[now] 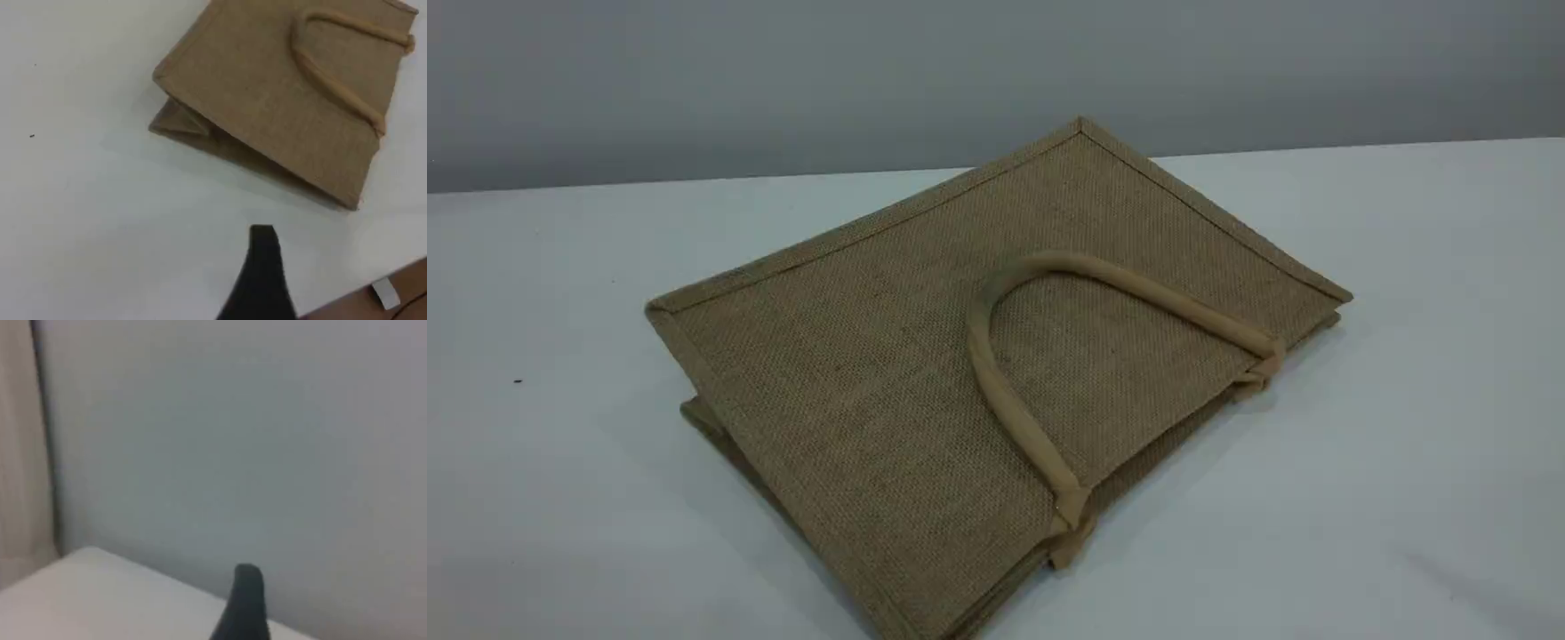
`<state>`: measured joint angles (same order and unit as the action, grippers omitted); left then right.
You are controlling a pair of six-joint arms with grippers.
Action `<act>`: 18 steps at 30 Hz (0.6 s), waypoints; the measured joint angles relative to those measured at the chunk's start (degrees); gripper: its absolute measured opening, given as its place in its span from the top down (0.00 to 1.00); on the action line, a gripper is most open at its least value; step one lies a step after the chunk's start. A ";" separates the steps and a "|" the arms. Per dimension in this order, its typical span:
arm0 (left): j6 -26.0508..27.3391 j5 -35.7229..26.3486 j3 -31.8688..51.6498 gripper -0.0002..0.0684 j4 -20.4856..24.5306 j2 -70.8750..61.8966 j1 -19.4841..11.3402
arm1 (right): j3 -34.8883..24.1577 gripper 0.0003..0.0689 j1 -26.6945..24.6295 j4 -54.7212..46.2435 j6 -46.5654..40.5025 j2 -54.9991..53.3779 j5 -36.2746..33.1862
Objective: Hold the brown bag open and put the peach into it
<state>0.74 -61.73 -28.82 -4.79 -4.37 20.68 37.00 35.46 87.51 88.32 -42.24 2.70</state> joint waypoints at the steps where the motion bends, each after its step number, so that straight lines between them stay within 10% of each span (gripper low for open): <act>1: 0.00 0.00 0.00 0.20 0.00 0.00 0.00 | 0.00 0.18 0.00 -3.20 -1.66 0.00 -0.69; 18: 0.00 -0.05 0.00 0.20 -0.05 0.00 0.00 | 0.00 0.18 0.00 -68.33 -66.05 12.92 -19.58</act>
<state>0.74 -61.77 -28.82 -4.84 -4.37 20.68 37.00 35.46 19.19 22.26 -29.32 -16.89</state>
